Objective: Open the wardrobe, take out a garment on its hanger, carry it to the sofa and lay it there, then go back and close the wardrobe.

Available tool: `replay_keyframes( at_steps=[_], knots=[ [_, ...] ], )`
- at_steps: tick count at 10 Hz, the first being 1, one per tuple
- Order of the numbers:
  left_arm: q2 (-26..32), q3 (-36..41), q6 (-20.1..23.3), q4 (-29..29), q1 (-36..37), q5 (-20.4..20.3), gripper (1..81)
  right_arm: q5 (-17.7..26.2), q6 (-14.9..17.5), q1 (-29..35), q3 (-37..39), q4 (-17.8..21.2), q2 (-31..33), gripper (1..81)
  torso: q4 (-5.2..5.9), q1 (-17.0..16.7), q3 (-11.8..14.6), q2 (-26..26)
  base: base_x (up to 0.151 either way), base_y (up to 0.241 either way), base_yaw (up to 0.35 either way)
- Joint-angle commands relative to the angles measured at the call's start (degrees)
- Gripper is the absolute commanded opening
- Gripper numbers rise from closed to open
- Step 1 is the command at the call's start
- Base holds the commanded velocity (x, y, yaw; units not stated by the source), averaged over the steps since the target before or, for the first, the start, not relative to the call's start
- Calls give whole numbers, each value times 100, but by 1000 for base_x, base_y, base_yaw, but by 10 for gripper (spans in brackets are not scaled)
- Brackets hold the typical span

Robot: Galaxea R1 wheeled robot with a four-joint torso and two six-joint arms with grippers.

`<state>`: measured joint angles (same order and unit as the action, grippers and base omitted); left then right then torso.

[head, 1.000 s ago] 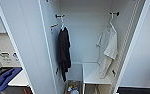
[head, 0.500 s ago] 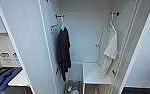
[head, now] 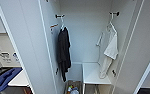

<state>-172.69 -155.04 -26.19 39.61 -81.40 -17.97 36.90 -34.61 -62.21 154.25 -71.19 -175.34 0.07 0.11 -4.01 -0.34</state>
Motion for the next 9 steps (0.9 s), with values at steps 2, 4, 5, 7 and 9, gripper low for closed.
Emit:
replay_keyframes(
  at_steps=[2,4,5,7,9],
  knots=[
    [33,17,17,-6,313,65,811,-754,16,73,-862,1669,541,811,0,0,0,0,0,0,0],
    [50,17,17,12,321,65,811,-1413,16,-244,-1108,2293,875,811,0,0,0,0,0,0,0],
    [50,9,17,12,313,65,811,-1615,16,-384,-1126,2452,963,811,0,0,0,0,0,0,0],
    [68,9,17,-6,321,65,811,-2098,-28,-701,-1117,2619,1016,811,0,0,0,0,0,0,0],
    [77,9,-9,-6,321,65,811,-2257,-55,-973,-1109,2899,946,811,0,0,2,0,0,0,0]
  ],
)
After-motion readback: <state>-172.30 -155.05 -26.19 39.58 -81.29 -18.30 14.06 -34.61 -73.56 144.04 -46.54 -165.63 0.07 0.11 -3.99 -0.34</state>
